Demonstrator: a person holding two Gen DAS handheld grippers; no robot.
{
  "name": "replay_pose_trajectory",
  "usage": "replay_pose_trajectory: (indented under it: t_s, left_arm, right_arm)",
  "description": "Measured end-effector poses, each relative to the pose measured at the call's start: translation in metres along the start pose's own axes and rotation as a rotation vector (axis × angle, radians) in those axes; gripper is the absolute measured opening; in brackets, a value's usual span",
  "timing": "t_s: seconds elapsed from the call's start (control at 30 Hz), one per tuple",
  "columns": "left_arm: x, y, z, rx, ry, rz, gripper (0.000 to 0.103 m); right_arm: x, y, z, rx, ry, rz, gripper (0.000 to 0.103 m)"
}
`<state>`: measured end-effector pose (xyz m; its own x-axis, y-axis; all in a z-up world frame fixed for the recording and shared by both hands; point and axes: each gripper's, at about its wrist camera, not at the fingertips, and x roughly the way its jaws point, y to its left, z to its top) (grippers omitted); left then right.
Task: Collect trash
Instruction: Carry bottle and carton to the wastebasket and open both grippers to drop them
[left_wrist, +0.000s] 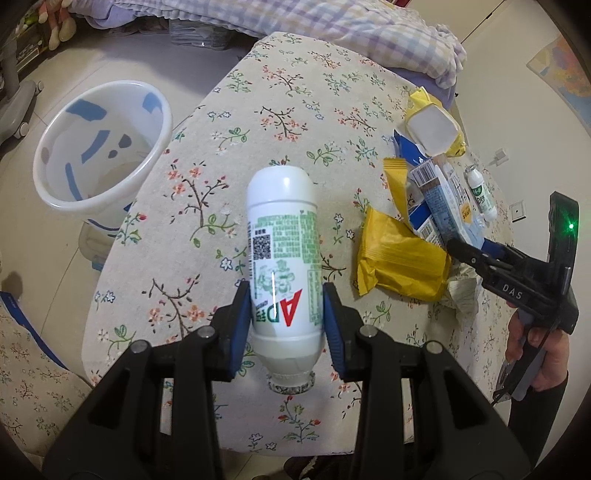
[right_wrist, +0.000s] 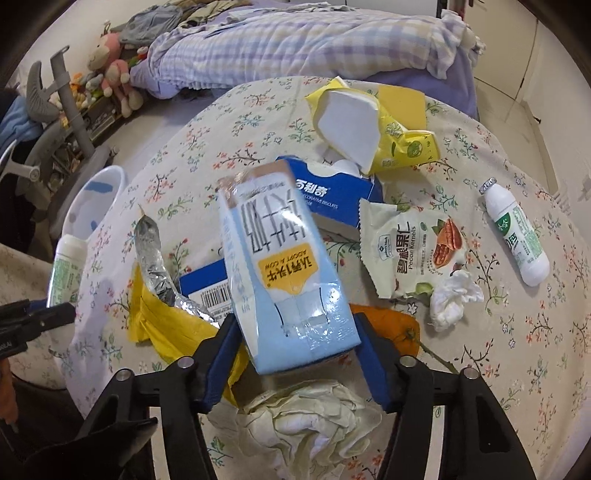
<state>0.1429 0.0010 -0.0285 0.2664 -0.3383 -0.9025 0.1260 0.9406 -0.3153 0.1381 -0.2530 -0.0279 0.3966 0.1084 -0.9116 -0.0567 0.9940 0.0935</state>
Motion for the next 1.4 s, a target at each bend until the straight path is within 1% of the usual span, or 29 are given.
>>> replay_pose_trajectory:
  t_s: [0.27, 0.43, 0.57, 0.67, 0.77, 0.83, 0.97, 1.13, 1.23, 1.4]
  left_arm:
    - [-0.008, 0.006, -0.001, -0.017, -0.021, -0.010, 0.039]
    - [-0.016, 0.010, -0.001, -0.025, -0.044, -0.018, 0.039]
    - [-0.028, 0.018, 0.002, -0.023, -0.079, -0.015, 0.039]
    - [-0.038, 0.031, 0.007, -0.048, -0.105, -0.012, 0.039]
    - [-0.047, 0.045, 0.013, -0.076, -0.124, 0.008, 0.039]
    - [-0.053, 0.056, 0.018, -0.101, -0.133, 0.009, 0.039]
    - [-0.064, 0.082, 0.028, -0.149, -0.165, 0.017, 0.039]
    - [-0.067, 0.117, 0.031, -0.196, -0.202, 0.066, 0.039]
    - [-0.062, 0.143, 0.031, -0.233, -0.183, 0.077, 0.039]
    - [-0.065, 0.171, 0.031, -0.252, -0.190, 0.110, 0.039]
  right_arm:
    - [-0.015, 0.005, -0.004, -0.004, -0.030, -0.010, 0.060]
    - [-0.033, 0.006, -0.004, 0.019, -0.066, -0.011, 0.060]
    - [-0.049, 0.008, -0.001, 0.038, -0.102, 0.005, 0.060]
    - [-0.058, 0.018, 0.004, 0.036, -0.122, 0.038, 0.060]
    - [-0.060, 0.035, 0.012, 0.018, -0.133, 0.067, 0.060]
    - [-0.058, 0.052, 0.018, -0.003, -0.134, 0.081, 0.060]
    - [-0.043, 0.091, 0.033, -0.052, -0.119, 0.115, 0.060]
    - [-0.011, 0.153, 0.047, -0.136, -0.069, 0.156, 0.060]
    - [0.011, 0.191, 0.053, -0.184, -0.034, 0.165, 0.060]
    - [0.048, 0.231, 0.065, -0.220, 0.013, 0.180, 0.060]
